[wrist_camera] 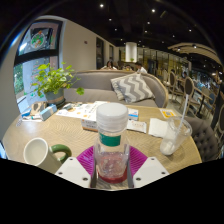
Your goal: Pour water
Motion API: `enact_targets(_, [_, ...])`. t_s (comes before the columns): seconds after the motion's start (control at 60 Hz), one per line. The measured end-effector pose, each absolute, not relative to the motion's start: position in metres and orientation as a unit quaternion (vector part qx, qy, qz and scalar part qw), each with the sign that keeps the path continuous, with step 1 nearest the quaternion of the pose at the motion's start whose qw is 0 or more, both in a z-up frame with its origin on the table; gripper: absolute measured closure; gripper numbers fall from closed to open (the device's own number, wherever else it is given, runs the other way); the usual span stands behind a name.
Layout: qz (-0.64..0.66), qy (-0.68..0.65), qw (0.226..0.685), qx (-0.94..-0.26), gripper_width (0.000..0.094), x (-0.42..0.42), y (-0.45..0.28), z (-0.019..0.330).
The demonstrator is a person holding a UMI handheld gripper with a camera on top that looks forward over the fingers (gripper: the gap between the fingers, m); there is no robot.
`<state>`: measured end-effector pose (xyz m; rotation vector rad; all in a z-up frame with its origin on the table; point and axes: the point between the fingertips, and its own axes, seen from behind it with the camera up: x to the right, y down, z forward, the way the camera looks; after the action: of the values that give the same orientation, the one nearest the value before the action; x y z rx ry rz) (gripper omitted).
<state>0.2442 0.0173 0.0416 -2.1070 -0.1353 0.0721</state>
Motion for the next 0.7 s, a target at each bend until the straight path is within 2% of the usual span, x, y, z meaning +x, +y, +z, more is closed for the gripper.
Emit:
enact_targets(0.067, [0.032,-0.053,0.484,-0.873,0.0510,0.245,0.017,0.027])
enact_targets(0.15, [0.040,-0.054,0.502,-0.862,0.0508,0.245,0.019,0.030])
enact_targets(0.317, [0.036,-0.057,0.500,-0.863,0.0431,0.247,0.016,0.026])
enact_targets(0.367, [0.025,-0.061,0.479,-0.875,0.0319,0.250,0.012,0.019])
enact_targets(0.433, [0.028,-0.053,0.457,-0.888,0.0079,0.250,0.003,0.013])
enact_targets(0.483, [0.040,-0.039,0.445,-0.894,0.0105,0.249,-0.007,0.019])
enact_targets(0.567, [0.037,-0.023,0.434,-0.900,0.0073,0.251,-0.027,0.033])
enact_targets(0.7, [0.019,-0.017,0.418,-0.908,0.0082,0.246,-0.074,0.073])
